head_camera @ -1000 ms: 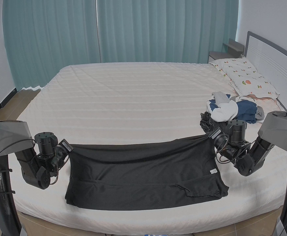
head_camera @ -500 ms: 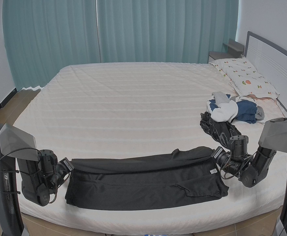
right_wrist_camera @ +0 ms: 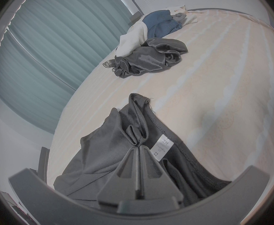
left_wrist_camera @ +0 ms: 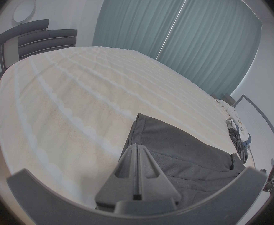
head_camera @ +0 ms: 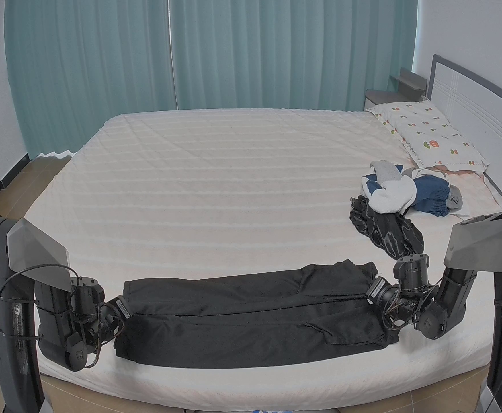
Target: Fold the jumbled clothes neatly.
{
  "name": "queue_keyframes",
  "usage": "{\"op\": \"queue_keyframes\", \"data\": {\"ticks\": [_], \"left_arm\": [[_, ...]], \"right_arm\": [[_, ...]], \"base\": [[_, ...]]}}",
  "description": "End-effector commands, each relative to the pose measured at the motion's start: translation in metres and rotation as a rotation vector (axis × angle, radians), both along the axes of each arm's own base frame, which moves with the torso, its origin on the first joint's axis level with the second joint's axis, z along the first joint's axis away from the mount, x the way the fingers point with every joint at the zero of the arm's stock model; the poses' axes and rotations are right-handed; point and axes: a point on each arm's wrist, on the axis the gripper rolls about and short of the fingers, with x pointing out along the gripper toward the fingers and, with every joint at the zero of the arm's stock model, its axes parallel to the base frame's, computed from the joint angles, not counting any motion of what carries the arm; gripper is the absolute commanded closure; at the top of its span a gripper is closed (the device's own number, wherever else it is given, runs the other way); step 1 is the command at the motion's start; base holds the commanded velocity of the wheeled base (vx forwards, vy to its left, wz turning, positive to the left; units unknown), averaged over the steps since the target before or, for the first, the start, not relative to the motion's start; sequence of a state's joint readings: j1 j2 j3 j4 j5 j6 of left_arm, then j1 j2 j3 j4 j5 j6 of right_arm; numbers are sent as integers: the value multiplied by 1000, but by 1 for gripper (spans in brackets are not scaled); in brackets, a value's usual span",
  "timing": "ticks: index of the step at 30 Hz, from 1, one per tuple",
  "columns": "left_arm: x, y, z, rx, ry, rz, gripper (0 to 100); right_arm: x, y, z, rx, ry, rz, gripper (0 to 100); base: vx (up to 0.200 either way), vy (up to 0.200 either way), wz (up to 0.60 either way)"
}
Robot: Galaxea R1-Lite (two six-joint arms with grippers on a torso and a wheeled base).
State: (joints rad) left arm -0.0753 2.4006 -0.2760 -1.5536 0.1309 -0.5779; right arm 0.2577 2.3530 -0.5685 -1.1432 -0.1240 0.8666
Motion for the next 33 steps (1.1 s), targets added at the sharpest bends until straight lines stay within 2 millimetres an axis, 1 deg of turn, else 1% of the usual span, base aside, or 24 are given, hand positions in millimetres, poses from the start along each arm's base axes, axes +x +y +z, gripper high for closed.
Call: {"op": "queue_keyframes", "data": {"ticks": [1,4,7,10,15,22,23,26,31,32,33], "left_arm": [[-2,0,0,-1,-2,-2,100],[-1,1,1,-1,-10,2,100],[2,4,2,-3,-22,15,100],[2,5,3,-3,-24,19,100],[2,8,4,-6,-30,29,100],[0,8,2,-5,-14,28,100],[-1,8,1,-5,-8,27,100],[-1,8,1,-5,-8,27,100],[-2,7,1,-5,-5,24,100],[-4,6,0,-5,4,21,0],[-5,6,1,-4,6,20,0]], "right_arm": [[-3,-1,-3,-5,18,0,100],[-7,-1,1,-4,16,1,100],[-7,-3,9,2,-4,-4,100],[-10,-5,10,1,0,-4,100],[-20,-6,14,3,0,11,100],[-24,-8,9,-1,21,23,100],[-28,-8,3,-12,48,33,100],[-31,-6,-5,-25,76,45,100],[-30,-6,-9,-27,85,45,100],[-30,-6,-10,-26,87,44,0],[-30,-6,-9,-25,81,44,0]], "base": [[0,0,0],[0,0,0],[0,0,0],[0,0,0],[0,0,0],[0,0,0],[0,0,0],[0,0,0],[0,0,0],[0,0,0],[0,0,0]]}}
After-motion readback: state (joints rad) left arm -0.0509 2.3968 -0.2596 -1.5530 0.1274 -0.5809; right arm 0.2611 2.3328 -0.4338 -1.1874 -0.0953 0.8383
